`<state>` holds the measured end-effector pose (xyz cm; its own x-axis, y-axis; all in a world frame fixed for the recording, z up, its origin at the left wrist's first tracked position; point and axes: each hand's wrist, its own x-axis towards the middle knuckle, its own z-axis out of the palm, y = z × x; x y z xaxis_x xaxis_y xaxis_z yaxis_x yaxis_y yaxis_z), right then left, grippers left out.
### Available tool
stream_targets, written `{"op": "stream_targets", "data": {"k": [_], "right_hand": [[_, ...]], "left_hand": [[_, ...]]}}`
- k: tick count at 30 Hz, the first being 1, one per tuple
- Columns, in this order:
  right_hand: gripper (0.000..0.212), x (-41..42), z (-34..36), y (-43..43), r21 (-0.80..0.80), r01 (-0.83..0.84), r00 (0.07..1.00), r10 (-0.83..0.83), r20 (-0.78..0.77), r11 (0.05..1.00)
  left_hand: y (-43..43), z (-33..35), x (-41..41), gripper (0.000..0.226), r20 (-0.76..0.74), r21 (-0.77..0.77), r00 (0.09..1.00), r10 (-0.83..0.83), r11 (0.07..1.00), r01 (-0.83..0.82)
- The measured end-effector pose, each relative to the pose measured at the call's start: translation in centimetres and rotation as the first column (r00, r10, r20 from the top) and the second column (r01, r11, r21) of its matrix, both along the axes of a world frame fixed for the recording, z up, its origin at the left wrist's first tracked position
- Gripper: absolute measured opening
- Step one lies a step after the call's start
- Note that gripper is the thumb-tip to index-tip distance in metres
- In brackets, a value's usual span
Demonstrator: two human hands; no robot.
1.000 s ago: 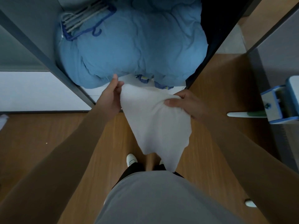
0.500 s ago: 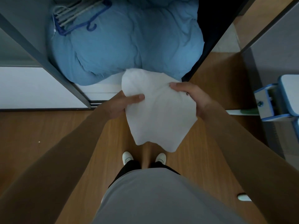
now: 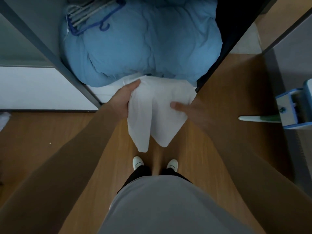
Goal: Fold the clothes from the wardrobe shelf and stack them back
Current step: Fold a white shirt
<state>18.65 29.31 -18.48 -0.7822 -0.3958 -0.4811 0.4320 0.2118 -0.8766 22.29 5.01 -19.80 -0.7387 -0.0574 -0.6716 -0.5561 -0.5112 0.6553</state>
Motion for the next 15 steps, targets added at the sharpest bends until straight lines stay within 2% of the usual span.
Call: {"op": "stream_targets", "data": {"k": [2, 4, 7, 9, 11, 13, 15], "right_hand": [[0.022, 0.0, 0.0, -0.5, 0.011, 0.059, 0.998, -0.059, 0.0, 0.998], [0.021, -0.3, 0.2, -0.6, 0.032, 0.12, 0.993, -0.12, -0.012, 0.992], [0.016, -1.0, 0.5, -0.7, 0.067, 0.141, 0.99, -0.141, -0.008, 0.988], [0.016, -1.3, 0.5, -0.8, 0.078, 0.153, 0.988, -0.154, 0.004, 0.985], [0.026, -1.6, 0.2, -1.0, 0.117, 0.205, 0.977, -0.21, 0.032, 0.972], [0.05, -1.7, -0.2, -1.3, 0.174, 0.247, 0.965, -0.258, 0.04, 0.953], [0.071, -1.8, -0.6, -1.7, 0.253, 0.243, 0.97, -0.237, -0.056, 0.936]], "left_hand": [[-1.0, -0.2, 0.4, 0.037, -0.068, 0.053, 0.998, 0.006, 0.999, -0.003], [-2.0, -0.4, 1.1, 0.039, -0.119, 0.084, 0.99, -0.072, 0.993, 0.083], [-2.6, -1.7, 1.9, 0.038, -0.094, -0.068, 0.959, -0.269, 0.962, 0.264], [-2.4, -2.0, 2.0, 0.038, -0.047, -0.146, 0.971, -0.232, 0.964, 0.224], [-2.2, -2.0, 1.8, 0.05, -0.018, -0.208, 0.991, -0.13, 0.97, 0.123], [-2.4, -2.1, 1.6, 0.062, -0.003, -0.341, 0.999, -0.037, 0.939, 0.034], [-2.9, -2.3, 1.4, 0.044, -0.025, -0.48, 0.997, -0.073, 0.876, 0.052]]}}
